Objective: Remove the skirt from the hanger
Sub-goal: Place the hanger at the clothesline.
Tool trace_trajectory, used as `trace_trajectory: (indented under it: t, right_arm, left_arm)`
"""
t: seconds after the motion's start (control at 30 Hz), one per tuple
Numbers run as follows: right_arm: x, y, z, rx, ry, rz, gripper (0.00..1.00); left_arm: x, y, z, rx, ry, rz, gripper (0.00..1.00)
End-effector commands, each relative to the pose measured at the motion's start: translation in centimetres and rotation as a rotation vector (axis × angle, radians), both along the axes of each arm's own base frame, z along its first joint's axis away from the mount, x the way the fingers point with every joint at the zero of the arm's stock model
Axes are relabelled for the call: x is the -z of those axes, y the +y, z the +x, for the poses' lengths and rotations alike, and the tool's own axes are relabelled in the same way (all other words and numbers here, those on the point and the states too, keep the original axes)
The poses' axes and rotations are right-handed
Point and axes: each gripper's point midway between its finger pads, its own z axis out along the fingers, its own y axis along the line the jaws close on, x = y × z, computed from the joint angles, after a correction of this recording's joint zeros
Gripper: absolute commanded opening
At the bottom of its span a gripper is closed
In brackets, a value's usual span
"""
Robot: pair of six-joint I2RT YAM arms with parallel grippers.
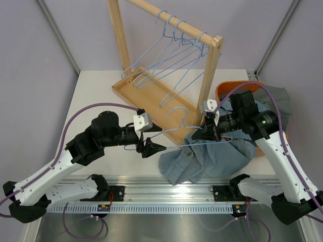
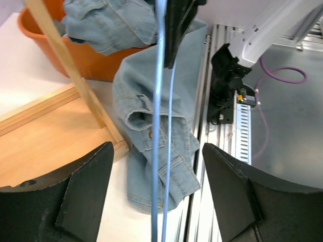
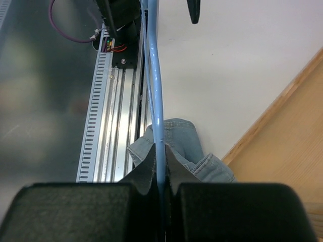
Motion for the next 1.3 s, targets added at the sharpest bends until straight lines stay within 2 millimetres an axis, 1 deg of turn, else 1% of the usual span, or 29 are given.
trace_trajectory:
  t: [0.0,0.1,0.13,0.23,0.27,0.3,0.33,0.43,0.47,0.53,0.6,0.73,0.77,0.83,0.87,0.93,0.97,1.1,1.17,1.27]
  right_arm:
    - [-1.0,-0.2,-0.9,-0.010,0.003,0.035,0.00]
    - [-0.8,-0.3,-1.0,-0.007,0.013,0.033,0.00]
    - [-0.6,-0.3,-1.0,-0.003,0.020,0.032,0.00]
    - [-0.4,-0.2,-0.9,0.000,0.032,0.034,0.00]
    - [-0.3,-0.2,-0.8,0.001,0.031,0.034,0.00]
    - [0.0,-0.2,-0.7,0.003,0.039,0.030,0.00]
    - [0.1,-0.2,-0.6,0.005,0.041,0.029,0.00]
    - [0.8,-0.2,-0.5,0.010,0.054,0.016,0.00]
    - [0.9,-0.2,-0.4,0.015,0.055,0.011,0.00]
    - [1.1,-0.2,-0.3,0.019,0.054,0.008,0.01]
    - [1.3,-0.3,-0.2,0.031,0.052,0.002,0.05]
    - [1.8,-0.4,0.1,0.051,0.056,-0.005,0.19]
    - [1.9,-0.5,0.2,0.059,0.046,-0.008,0.28]
    - [2.2,-0.5,0.4,0.072,0.050,-0.016,0.39]
    - [2.3,-0.6,0.8,0.084,0.046,-0.022,0.47]
    - [2.4,-0.7,1.0,0.096,0.038,-0.026,0.57]
    - [2.4,-0.7,1.2,0.107,0.029,-0.031,0.63]
    - [2.3,-0.8,1.7,0.128,0.011,-0.033,0.74]
    - [1.9,-0.9,2.1,0.143,-0.012,-0.029,0.77]
    - [1.4,-1.0,2.7,0.167,-0.039,-0.026,0.87]
  left_arm:
    - [0.1,1.2,1.5,-0.082,-0.043,0.000,0.74]
    - [0.3,1.5,1.9,-0.104,-0.032,-0.007,0.66]
    - [0.3,1.5,2.0,-0.108,-0.031,-0.007,0.59]
    - [0.0,1.0,2.1,-0.094,-0.030,-0.020,0.43]
    - [0.0,0.7,2.2,-0.088,-0.028,-0.020,0.32]
    - [-0.1,0.5,2.0,-0.069,-0.024,-0.022,0.28]
    - [-0.1,0.3,2.0,-0.059,-0.022,-0.021,0.20]
    - [0.1,-0.2,1.7,-0.027,-0.006,-0.016,0.08]
    - [0.2,-0.4,1.6,-0.019,-0.001,-0.017,0.00]
    - [0.0,-0.4,1.3,-0.006,0.013,-0.019,0.00]
    - [-0.1,-0.2,1.3,-0.011,0.014,-0.015,0.00]
    - [0.4,0.9,0.6,-0.017,0.017,0.013,0.00]
    - [0.8,1.1,0.5,-0.019,0.025,0.021,0.00]
    - [1.1,1.5,0.5,-0.033,0.027,0.027,0.00]
    - [1.1,1.7,0.4,-0.038,0.025,0.025,0.00]
    - [1.1,2.0,0.5,-0.050,0.025,0.026,0.00]
    - [1.1,2.1,0.5,-0.058,0.025,0.027,0.00]
    - [1.4,2.5,0.6,-0.072,0.027,0.041,0.00]
    - [1.6,2.9,0.6,-0.083,0.032,0.053,0.00]
    - [2.5,3.3,0.9,-0.100,0.045,0.089,0.00]
